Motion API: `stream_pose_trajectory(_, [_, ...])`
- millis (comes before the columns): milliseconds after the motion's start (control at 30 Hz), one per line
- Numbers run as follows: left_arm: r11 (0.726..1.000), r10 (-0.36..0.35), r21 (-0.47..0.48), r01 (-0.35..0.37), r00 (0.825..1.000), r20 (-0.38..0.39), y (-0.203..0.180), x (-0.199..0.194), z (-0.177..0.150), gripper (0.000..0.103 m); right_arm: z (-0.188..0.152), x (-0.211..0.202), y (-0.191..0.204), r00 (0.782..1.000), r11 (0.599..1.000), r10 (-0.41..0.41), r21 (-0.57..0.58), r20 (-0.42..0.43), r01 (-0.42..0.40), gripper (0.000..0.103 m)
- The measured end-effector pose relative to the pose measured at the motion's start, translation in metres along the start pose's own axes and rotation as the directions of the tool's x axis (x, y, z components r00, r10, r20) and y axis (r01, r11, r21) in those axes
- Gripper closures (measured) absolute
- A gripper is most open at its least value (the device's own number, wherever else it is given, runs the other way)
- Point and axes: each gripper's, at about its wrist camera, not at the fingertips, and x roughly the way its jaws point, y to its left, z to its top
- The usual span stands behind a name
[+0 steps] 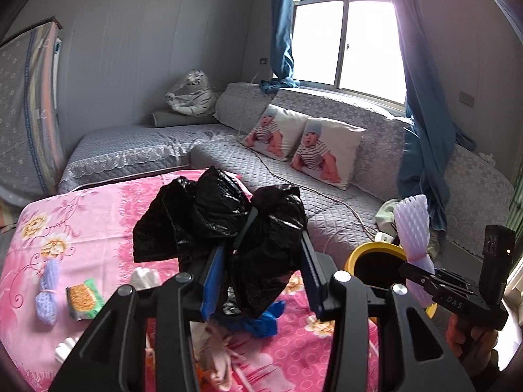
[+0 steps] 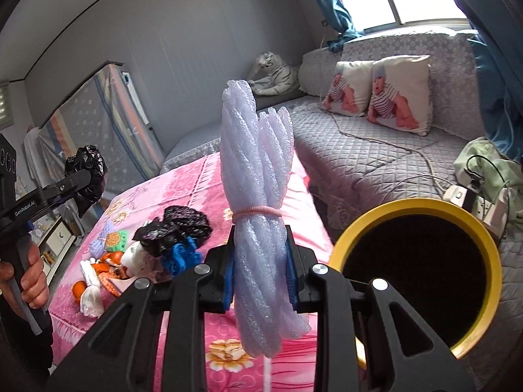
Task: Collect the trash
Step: 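Carry the black bag and lavender mesh bundle over the yellow-rimmed bin with both tools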
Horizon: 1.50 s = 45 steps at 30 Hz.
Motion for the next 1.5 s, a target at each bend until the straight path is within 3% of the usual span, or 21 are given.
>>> stream_pose_trajectory(233, [0.986, -0.138, 0.09, 0.143, 0.988, -0.064, -0.067, 0.06, 0.002, 0.062, 0.009, -0.017, -0.06, 0.986, 0.983, -0.159, 0.099, 0.051, 0.154, 0.079])
stream_pose_trajectory(500, [0.963, -0.221, 0.12, 0.242, 0.961, -0.163, -0.127, 0.122, -0.008, 0.062, -0.001, -0.009, -0.107, 0.967, 0.953, -0.256, 0.168, 0.002, 0.252, 0.079])
stream_pose_trajectory(967, [0.955, -0.239, 0.095, 0.28, 0.92, -0.31, -0.174, 0.193, -0.052, 0.062, -0.028, 0.017, -0.151, 0.927, 0.902, -0.359, 0.214, -0.11, 0.374, 0.079])
stream_pose_trajectory(1267, [0.949, -0.27, 0.053, 0.312, 0.887, -0.375, -0.186, 0.217, -0.06, 0.062, -0.04, 0.025, -0.165, 0.921, 0.892, -0.36, 0.234, -0.149, 0.387, 0.078])
stream_pose_trajectory(1500, [0.948, -0.282, 0.038, 0.317, 0.885, -0.371, -0.188, 0.221, -0.058, 0.058, -0.042, 0.028, -0.17, 0.917, 0.887, -0.364, 0.241, -0.163, 0.395, 0.076])
